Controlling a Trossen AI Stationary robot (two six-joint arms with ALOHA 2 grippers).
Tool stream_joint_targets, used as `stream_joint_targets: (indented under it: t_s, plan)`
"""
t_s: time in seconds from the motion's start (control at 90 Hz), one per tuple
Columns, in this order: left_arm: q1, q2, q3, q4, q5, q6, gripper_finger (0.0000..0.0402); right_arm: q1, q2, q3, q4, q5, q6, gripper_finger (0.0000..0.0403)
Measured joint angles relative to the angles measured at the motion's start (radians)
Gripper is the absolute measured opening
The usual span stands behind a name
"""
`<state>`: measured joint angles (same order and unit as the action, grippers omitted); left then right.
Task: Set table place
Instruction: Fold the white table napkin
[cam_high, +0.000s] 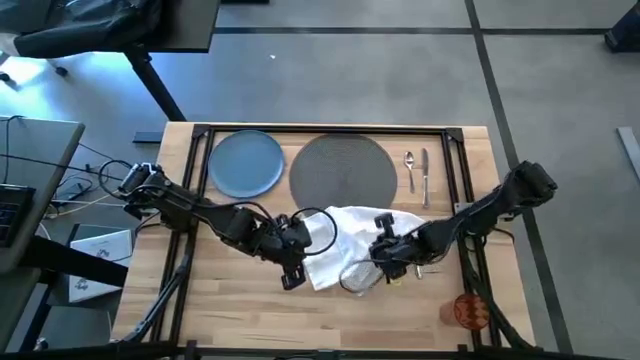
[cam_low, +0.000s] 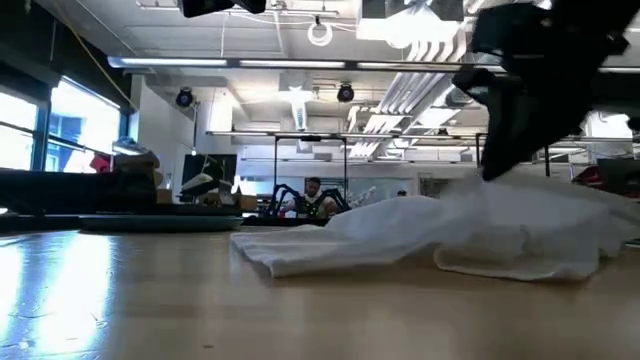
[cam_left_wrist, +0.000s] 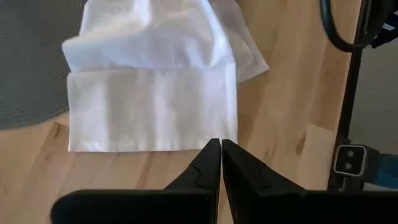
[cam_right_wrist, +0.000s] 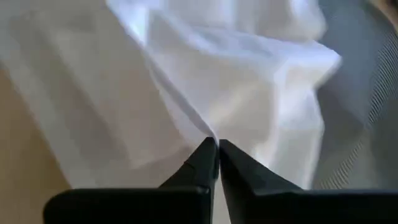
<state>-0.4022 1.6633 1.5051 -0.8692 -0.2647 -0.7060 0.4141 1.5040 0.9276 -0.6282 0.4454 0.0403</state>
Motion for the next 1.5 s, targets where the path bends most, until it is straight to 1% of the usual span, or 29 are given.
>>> stream_joint_targets:
  t_s: [0.056, 0.133, 0.2, 0.278, 0.4, 0.522, 0.611, 0.689, 0.767, 0.833, 0.956, 1.067, 1.133, 1.167, 1.244, 1.311, 1.411, 1.5]
  plan:
    - [0.001, 0.0, 0.0, 0.001, -0.047, -0.007, 0.0, -0.032, -0.016, 0.053, -0.06, 0.0, 0.07, 0.0]
    - [0.004, 0.0, 0.0, 0.009, -0.144, -0.022, 0.0002, -0.083, -0.041, 0.114, -0.121, -0.006, 0.145, 0.0]
    - [0.005, 0.0, -0.001, 0.038, -0.222, 0.028, 0.0011, -0.127, -0.068, 0.161, -0.143, -0.035, 0.195, 0.0]
    - [0.017, 0.0, -0.025, 0.136, -0.288, 0.086, 0.0032, -0.175, -0.092, 0.206, -0.167, -0.074, 0.241, 0.0]
    - [0.058, 0.004, -0.117, 0.335, -0.284, 0.086, 0.0085, -0.237, -0.111, 0.255, -0.173, -0.131, 0.254, 0.0]
    - [0.101, 0.04, -0.226, 0.595, -0.272, 0.081, 0.0145, -0.282, -0.111, 0.291, -0.194, -0.181, 0.251, 0.0]
    - [0.124, 0.085, -0.278, 0.795, -0.285, 0.101, 0.018, -0.311, -0.111, 0.299, -0.185, -0.2, 0.257, 0.0]
    - [0.136, 0.14, -0.289, 0.954, -0.297, 0.169, 0.0199, -0.333, -0.111, 0.299, -0.187, -0.216, 0.281, 0.0]
    - [0.14, 0.203, -0.282, 1.082, -0.324, 0.259, 0.0206, -0.351, -0.111, 0.299, -0.188, -0.223, 0.299, 0.0]
    - [0.139, 0.255, -0.25, 1.134, -0.365, 0.319, 0.0207, -0.361, -0.111, 0.299, -0.186, -0.232, 0.3, 0.0]
    - [0.138, 0.337, -0.146, 1.11, -0.508, 0.404, 0.0204, -0.372, -0.111, 0.299, -0.184, -0.264, 0.316, 0.0]
    - [0.139, 0.4, -0.047, 1.064, -0.66, 0.528, 0.0203, -0.369, -0.111, 0.299, -0.19, -0.286, 0.326, 0.0]
    - [0.139, 0.428, 0.004, 1.024, -0.762, 0.585, 0.0203, -0.365, -0.111, 0.299, -0.196, -0.296, 0.328, 0.0]
    - [0.14, 0.437, 0.027, 0.992, -0.792, 0.602, 0.0202, -0.363, -0.111, 0.299, -0.197, -0.3, 0.333, 0.0]
    - [0.148, 0.449, 0.067, 0.878, -0.803, 0.607, 0.0202, -0.357, -0.111, 0.299, -0.21, -0.302, 0.35, 0.0]
    - [0.153, 0.449, 0.097, 0.741, -0.798, 0.559, 0.0201, -0.35, -0.111, 0.299, -0.22, -0.302, 0.352, 0.0]
    - [0.154, 0.434, 0.14, 0.502, -0.779, 0.421, 0.0192, -0.336, -0.111, 0.299, -0.233, -0.304, 0.353, 0.0]
    - [0.153, 0.427, 0.164, 0.3, -0.703, 0.257, 0.0173, -0.325, -0.111, 0.299, -0.238, -0.305, 0.353, 0.0]
